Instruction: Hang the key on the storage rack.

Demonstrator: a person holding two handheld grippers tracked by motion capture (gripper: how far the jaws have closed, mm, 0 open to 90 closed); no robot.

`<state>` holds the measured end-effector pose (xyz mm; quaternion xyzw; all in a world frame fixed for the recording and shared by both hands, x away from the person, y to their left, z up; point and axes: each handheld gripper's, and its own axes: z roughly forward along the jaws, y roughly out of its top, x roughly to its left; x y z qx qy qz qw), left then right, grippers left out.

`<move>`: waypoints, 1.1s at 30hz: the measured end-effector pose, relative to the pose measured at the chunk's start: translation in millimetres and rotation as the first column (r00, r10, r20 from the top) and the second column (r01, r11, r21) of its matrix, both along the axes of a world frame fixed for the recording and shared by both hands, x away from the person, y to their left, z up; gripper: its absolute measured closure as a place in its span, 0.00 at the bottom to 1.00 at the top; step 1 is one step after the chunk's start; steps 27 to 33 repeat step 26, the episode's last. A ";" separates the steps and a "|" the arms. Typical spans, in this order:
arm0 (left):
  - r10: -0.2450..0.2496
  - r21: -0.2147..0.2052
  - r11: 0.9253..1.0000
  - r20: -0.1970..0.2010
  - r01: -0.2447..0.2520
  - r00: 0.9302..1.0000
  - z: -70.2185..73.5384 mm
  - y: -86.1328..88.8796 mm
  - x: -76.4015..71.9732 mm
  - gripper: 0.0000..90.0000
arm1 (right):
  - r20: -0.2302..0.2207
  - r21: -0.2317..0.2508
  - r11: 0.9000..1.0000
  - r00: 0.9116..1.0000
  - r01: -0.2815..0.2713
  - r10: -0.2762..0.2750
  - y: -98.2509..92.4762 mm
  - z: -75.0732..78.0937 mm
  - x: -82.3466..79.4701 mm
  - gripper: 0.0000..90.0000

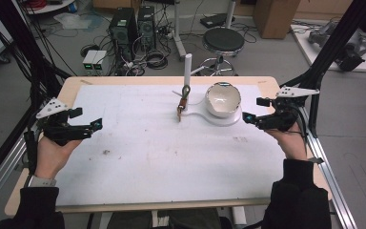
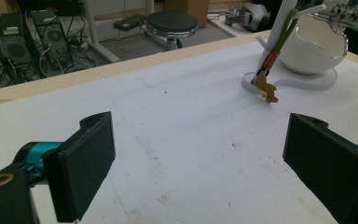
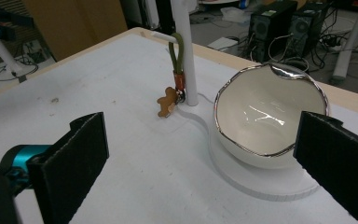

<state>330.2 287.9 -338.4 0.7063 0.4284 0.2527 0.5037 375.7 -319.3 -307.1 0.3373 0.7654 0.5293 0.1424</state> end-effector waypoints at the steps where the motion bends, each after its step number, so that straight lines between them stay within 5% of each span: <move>1: 0.000 0.002 1.000 -0.001 0.000 1.000 -0.2 -0.2 0.1 0.11 | 0.005 0.000 1.000 1.000 -0.001 0.001 0.1 0.2 0.0 0.03; 8: -0.017 -0.032 0.999 -0.026 0.016 1.000 -0.7 1.6 2.3 0.11 | 0.001 0.000 1.000 1.000 -0.001 0.001 1.0 0.4 -1.1 0.03; 33: 0.008 0.004 1.000 -0.029 -0.007 1.000 -3.8 1.2 4.2 0.11 | -0.001 -0.021 1.000 1.000 -0.009 0.008 5.4 -1.1 -3.0 0.03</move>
